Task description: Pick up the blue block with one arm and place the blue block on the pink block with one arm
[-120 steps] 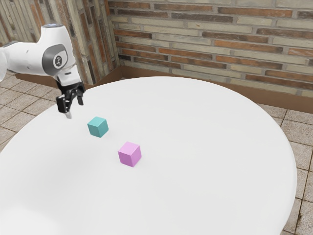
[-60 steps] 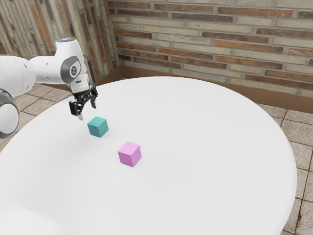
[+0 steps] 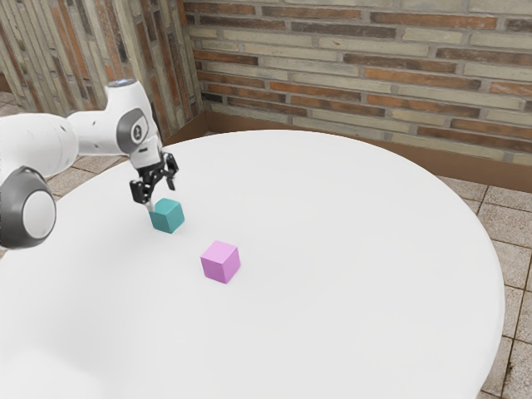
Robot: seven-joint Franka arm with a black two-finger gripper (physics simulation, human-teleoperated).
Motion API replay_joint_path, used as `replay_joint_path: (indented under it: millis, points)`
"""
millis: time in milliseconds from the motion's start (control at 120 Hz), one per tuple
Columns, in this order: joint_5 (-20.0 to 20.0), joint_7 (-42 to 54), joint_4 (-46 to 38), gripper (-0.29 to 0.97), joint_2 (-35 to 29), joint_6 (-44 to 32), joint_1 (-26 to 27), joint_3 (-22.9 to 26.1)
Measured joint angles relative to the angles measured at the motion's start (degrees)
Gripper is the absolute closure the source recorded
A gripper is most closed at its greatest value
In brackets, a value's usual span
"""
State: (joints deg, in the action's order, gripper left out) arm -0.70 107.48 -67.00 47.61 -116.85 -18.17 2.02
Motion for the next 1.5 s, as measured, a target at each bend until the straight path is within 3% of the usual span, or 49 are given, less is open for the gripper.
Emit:
replay_joint_path:
  millis: [317,508,583,700,883,1500]
  points:
    - [-1.3,1.4,0.1,0.01,3.4,-1.5,0.0,-0.1]
    - [-1.6,2.0,-0.2,0.30,3.0,-2.0,0.0,-0.1]
    - [-1.8,2.0,-2.2,0.34,0.2,-2.1,0.3,-0.1]
    - [-2.0,1.6,-12.9,0.37,-11.2,-2.4,1.5,0.3]
    - [-2.2,-0.5,-25.1,0.39,-22.5,-2.7,6.6,0.4]
    - [-2.6,-14.1,-31.5,0.41,-24.0,-3.2,13.9,1.1]
